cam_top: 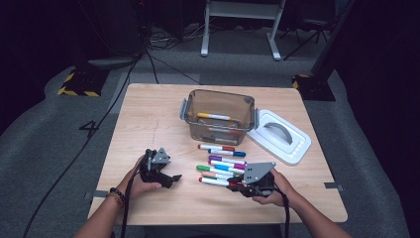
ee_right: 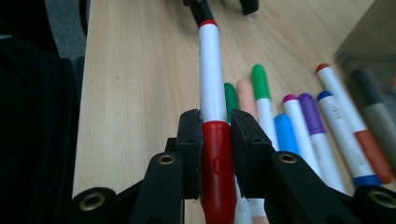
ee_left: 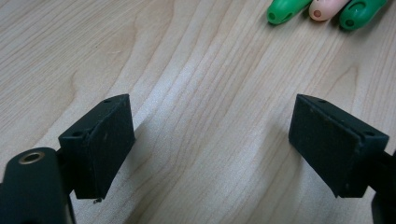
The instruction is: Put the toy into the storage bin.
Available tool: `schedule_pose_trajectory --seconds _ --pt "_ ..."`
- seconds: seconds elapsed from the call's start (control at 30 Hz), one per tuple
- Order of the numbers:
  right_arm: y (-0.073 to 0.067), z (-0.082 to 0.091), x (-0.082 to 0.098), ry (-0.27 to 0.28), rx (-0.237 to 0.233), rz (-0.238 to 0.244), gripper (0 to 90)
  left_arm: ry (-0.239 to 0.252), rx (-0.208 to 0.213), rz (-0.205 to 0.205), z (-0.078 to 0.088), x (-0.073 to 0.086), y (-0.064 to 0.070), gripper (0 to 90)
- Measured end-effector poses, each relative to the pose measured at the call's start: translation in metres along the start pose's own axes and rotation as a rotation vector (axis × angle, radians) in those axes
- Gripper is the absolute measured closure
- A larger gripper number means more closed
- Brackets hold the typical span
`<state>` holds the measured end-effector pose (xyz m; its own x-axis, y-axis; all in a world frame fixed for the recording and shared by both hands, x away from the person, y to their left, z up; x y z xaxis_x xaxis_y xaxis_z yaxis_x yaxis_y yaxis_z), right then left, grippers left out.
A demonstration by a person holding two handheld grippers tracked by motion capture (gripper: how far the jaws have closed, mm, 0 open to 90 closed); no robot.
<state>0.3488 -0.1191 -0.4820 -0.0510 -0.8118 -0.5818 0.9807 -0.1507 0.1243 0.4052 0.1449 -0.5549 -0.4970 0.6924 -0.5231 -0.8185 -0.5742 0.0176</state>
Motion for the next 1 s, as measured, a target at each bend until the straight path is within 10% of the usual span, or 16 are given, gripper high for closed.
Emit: schedule_pose_trajectory --seconds 0.57,1.0 --pt "0.072 0.057 -0.041 0.072 0.144 -0.027 75.0 0.001 0.001 0.002 0.000 0.000 0.000 14.5" --pt "0.154 0.057 -0.065 0.008 0.194 -0.091 75.0 0.001 0.001 0.002 0.000 -0.001 0.000 14.3"
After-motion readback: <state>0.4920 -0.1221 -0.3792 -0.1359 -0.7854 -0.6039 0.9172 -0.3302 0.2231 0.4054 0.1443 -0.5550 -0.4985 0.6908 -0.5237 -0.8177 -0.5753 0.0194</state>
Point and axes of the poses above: each handheld gripper's, and its own axes: z roughly backward along the jaws, x roughly out of its underside, y roughly to its right, the point moved 7 cm from there along -z, roughly forward along the jaws, and after that the axes turned 12 degrees about -y, right-handed, at the moved point
